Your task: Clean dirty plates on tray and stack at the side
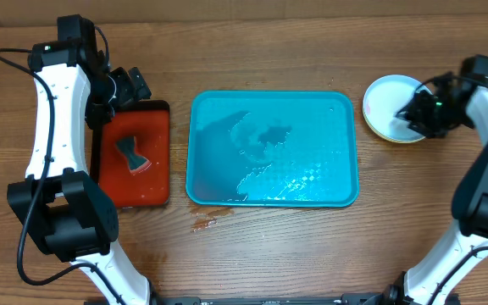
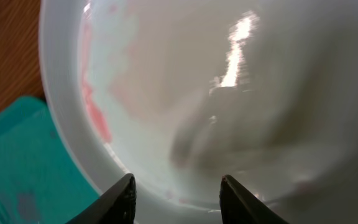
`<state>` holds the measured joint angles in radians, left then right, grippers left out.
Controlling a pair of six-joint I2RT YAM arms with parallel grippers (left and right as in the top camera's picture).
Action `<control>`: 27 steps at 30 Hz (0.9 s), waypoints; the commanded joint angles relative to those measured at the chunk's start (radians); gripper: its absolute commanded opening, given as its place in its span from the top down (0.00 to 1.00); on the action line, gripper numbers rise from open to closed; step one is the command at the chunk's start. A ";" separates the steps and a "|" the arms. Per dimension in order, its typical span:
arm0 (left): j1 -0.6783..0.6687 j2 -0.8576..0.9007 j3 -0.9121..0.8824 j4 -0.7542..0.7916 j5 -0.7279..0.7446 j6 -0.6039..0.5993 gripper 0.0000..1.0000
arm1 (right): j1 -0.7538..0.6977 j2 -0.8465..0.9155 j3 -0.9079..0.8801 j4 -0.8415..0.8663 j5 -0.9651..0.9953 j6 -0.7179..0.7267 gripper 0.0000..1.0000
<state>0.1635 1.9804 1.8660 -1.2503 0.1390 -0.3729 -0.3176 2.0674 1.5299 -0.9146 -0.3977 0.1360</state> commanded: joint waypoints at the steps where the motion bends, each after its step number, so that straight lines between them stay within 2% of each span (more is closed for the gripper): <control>1: -0.007 -0.007 0.016 -0.002 0.008 0.014 0.00 | 0.076 -0.111 -0.004 -0.008 -0.031 -0.009 0.51; 3: -0.007 -0.007 0.016 -0.002 0.008 0.014 0.00 | 0.121 -0.171 -0.004 -0.026 -0.031 -0.009 0.42; 4: -0.007 -0.007 0.016 -0.002 0.008 0.014 0.00 | 0.143 -0.203 -0.004 -0.041 -0.030 -0.009 0.31; 6: -0.007 -0.007 0.016 -0.002 0.008 0.014 0.00 | 0.186 -0.270 -0.004 -0.088 -0.021 -0.009 0.00; 11: -0.007 -0.007 0.016 -0.002 0.008 0.014 0.00 | 0.248 -0.412 -0.004 -0.232 0.098 0.003 0.00; 19: -0.007 -0.007 0.016 -0.002 0.008 0.014 0.00 | 0.240 -0.639 -0.007 -0.454 0.121 0.001 0.00; 27: -0.007 -0.007 0.016 -0.002 0.008 0.014 0.00 | 0.240 -0.823 -0.078 -0.559 0.111 0.003 0.00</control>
<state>0.1635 1.9804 1.8664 -1.2507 0.1390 -0.3729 -0.0734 1.2785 1.4719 -1.4559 -0.2909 0.1352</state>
